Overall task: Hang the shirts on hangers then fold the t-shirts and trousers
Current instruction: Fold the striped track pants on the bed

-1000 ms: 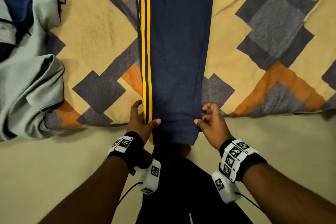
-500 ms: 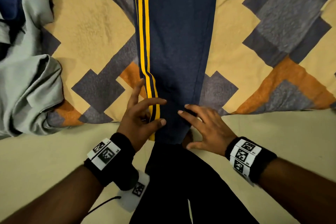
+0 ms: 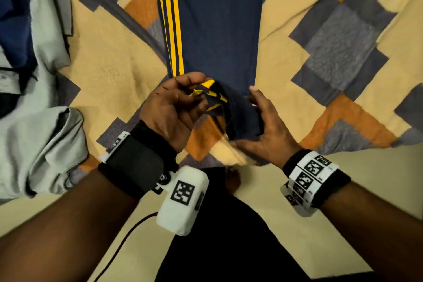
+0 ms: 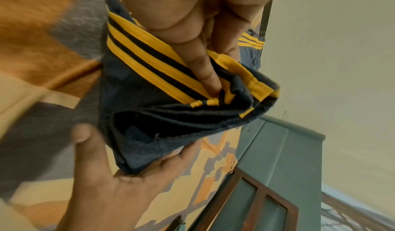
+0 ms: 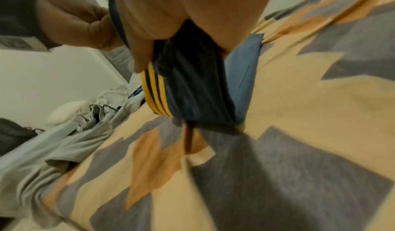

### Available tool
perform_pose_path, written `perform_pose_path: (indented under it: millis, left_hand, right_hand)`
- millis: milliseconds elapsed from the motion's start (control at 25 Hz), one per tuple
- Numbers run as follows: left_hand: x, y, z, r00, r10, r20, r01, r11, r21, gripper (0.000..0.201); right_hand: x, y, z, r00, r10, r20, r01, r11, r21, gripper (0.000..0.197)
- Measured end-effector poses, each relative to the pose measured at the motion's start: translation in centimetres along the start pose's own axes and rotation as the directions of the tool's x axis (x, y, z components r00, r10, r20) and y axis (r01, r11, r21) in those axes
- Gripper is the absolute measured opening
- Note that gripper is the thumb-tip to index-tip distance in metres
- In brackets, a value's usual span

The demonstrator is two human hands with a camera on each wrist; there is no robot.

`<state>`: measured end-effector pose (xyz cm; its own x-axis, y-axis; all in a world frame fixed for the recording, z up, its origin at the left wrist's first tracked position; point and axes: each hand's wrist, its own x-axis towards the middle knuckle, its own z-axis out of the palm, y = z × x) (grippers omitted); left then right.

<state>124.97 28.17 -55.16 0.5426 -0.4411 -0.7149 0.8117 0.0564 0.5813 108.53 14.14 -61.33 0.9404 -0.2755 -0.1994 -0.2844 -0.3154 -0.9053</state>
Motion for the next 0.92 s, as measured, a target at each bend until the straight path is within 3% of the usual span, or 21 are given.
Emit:
perform_pose_path:
  millis: [80,160,240,320,400,440,480,520,600,680,760,840,920]
  left_hand:
    - [2.8,1.7,0.3,0.998,0.064,0.002,-0.064,0.997,-0.054,0.046]
    - [6.0,2.7,0.2,0.988,0.150,0.027,-0.150,0.989,-0.002,0.037]
    - [9.5,3.4,-0.1,0.975,0.222,0.000,-0.215,0.942,0.258,0.037]
    - [13.3,4.0,-0.3,0.957,0.289,0.000,-0.233,0.771,0.593,0.035]
    - [16.8,4.5,-0.7,0.945,0.327,0.020,-0.192,0.503,0.843,0.046]
    - [18.1,4.6,-1.0,0.950,0.313,0.006,-0.137,0.400,0.906,0.060]
    - [19.2,4.5,-1.4,0.955,0.295,-0.019,-0.089,0.349,0.933,0.075]
    - [19.6,4.4,-1.6,0.958,0.283,-0.045,-0.059,0.348,0.935,0.085]
    - [20.1,3.9,-1.8,0.950,0.299,-0.092,-0.042,0.414,0.909,0.086]
    - [20.4,3.6,-1.9,0.940,0.321,-0.119,-0.035,0.437,0.899,0.067]
    - [20.9,3.4,-2.0,0.931,0.341,-0.131,-0.032,0.434,0.900,0.045]
    - [21.6,3.2,-2.2,0.924,0.347,-0.161,-0.042,0.510,0.859,0.029]
    - [21.9,3.4,-2.1,0.924,0.342,-0.172,-0.076,0.604,0.793,0.025]
  right_hand:
    - [3.3,1.0,-1.5,0.992,-0.089,0.090,0.098,0.990,-0.099,0.106]
    - [6.7,3.1,-2.5,0.980,-0.145,0.136,0.170,0.967,-0.190,0.093]
    - [10.2,5.3,-3.0,0.998,-0.032,0.062,0.040,0.990,-0.137,0.069]
    - [13.9,7.4,-3.0,0.977,0.202,-0.072,-0.202,0.979,0.011,0.040]
    - [17.6,8.8,-3.0,0.894,0.435,-0.108,-0.425,0.899,0.102,0.011]
    - [18.9,8.9,-3.1,0.854,0.513,-0.093,-0.503,0.857,0.106,0.015]
    - [19.8,8.8,-3.3,0.820,0.567,-0.077,-0.558,0.822,0.114,0.035]
    - [20.2,8.5,-3.5,0.800,0.597,-0.052,-0.586,0.797,0.145,0.045]
    - [20.3,8.0,-3.9,0.812,0.582,-0.046,-0.565,0.803,0.189,0.042]
    - [20.2,8.0,-4.2,0.855,0.514,-0.063,-0.496,0.848,0.189,0.030]
    - [20.7,7.9,-4.2,0.867,0.496,-0.055,-0.474,0.853,0.219,0.038]
    - [21.4,7.7,-4.3,0.859,0.512,-0.030,-0.486,0.831,0.272,0.042]
    - [22.3,7.3,-4.8,0.847,0.525,0.086,-0.525,0.797,0.300,0.030]
